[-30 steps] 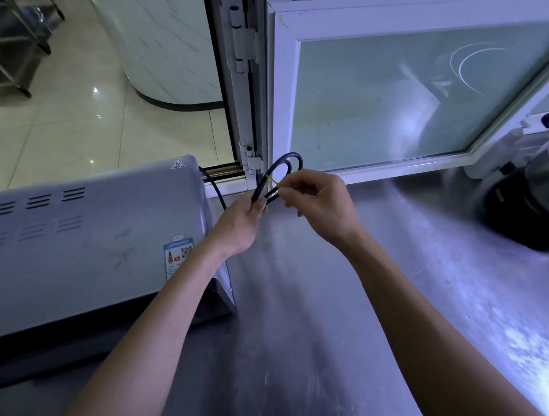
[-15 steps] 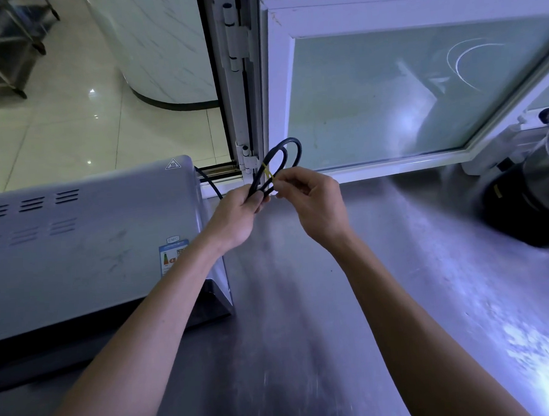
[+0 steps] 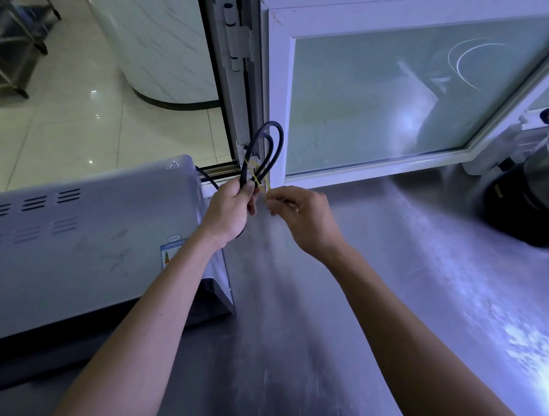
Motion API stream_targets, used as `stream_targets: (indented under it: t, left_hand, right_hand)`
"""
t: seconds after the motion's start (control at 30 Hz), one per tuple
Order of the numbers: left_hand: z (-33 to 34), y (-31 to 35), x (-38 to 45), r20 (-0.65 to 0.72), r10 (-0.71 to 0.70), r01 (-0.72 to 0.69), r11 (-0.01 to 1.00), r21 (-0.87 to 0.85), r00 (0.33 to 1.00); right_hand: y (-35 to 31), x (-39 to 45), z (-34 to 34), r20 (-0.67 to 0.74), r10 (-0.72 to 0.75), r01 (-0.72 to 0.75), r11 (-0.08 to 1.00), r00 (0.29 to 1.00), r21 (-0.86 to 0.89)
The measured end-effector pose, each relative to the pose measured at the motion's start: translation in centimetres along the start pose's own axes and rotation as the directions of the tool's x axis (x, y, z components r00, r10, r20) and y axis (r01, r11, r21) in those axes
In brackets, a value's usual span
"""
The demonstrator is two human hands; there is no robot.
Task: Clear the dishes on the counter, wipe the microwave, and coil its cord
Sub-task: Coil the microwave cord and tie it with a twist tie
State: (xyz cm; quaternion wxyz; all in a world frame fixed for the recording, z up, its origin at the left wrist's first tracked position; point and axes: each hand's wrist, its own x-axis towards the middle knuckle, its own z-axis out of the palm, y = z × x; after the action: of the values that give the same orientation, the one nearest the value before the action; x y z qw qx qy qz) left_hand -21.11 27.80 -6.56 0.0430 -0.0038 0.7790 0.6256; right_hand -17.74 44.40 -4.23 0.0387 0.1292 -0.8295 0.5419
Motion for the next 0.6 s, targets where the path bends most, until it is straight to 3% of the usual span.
stream_targets:
  t: [0.1,0.2,0.3,0.47,0.6]
  left_hand:
    - [-0.5,0.3,0.4,-0.065,-0.031,0.021,0.989,-0.146,0.997]
    - [-0.7,0.2,0.5,-0.075,-0.028,0.015,0.986,-0.168,0.997]
    - [-0.7,-0.1,0.2,-0.083,-0.054,0.039,0.984,-0.176,0.995]
    - [-0.9,-0.1,0.2,-0.048,-0.02,0.012,0.987,-0.163,0.999]
    - [-0.6,-0.3,-0.3,-0.049,-0.017,0.009,0.988,-0.151,0.999]
  right_hand:
    - [1.2,0.0,0.4,0.08,0.074,-0.071,0.997,0.994,-0.033]
    - [1.9,0.2,0.1,0.012,0.108,-0.108,0.994,0.994,-0.004]
    - [2.1,0.9,-0.6,-0.072,0.057,-0.062,0.996,0.996,-0.062]
    - [3.4,0.4,-1.4,-0.035,-0.112,0.096,0.945,0.993,-0.312]
    - [4.4,-0.1,-2.2,0.005,-0.052,0.049,0.916,0.999,-0.398]
